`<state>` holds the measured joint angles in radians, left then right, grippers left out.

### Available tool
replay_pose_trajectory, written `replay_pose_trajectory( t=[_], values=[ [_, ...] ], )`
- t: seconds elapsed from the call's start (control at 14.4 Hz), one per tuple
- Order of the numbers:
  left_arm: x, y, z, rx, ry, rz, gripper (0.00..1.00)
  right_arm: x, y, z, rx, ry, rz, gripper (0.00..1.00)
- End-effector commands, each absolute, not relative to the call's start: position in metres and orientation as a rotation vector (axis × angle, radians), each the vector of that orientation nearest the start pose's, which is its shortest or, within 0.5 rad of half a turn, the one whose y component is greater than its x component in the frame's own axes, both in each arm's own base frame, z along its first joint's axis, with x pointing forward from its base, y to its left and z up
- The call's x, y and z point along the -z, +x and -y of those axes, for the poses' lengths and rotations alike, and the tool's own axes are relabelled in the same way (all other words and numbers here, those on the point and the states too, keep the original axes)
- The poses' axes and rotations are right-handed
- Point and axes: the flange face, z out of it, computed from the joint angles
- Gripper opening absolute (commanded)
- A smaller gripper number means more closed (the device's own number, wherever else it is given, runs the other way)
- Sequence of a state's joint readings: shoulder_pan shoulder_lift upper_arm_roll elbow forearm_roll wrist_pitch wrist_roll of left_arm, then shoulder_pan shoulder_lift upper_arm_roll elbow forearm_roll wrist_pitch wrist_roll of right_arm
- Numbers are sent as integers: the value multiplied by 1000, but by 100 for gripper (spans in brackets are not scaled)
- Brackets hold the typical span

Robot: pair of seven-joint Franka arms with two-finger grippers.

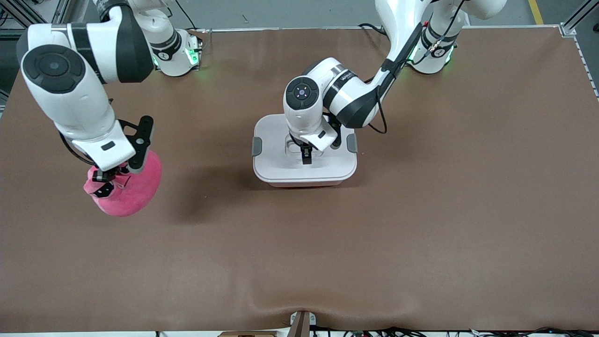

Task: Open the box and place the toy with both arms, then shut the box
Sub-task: 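Grasp the lid handle with the left gripper and lift the lid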

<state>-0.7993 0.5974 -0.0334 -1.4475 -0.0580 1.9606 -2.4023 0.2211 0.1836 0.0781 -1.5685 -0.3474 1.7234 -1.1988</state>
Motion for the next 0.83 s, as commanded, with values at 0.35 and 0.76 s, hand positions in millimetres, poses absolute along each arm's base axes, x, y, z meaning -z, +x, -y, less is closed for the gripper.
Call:
replay_pose_trajectory(
  t=[0.35, 0.76],
  values=[
    [-341, 477, 526, 57, 2229, -2305, 35, -527, 595, -149, -340, -2338, 2466, 0],
    [-344, 479, 524, 58, 2220, -2307, 0, -524, 595, -157, -324, -2333, 2477, 0]
  ],
)
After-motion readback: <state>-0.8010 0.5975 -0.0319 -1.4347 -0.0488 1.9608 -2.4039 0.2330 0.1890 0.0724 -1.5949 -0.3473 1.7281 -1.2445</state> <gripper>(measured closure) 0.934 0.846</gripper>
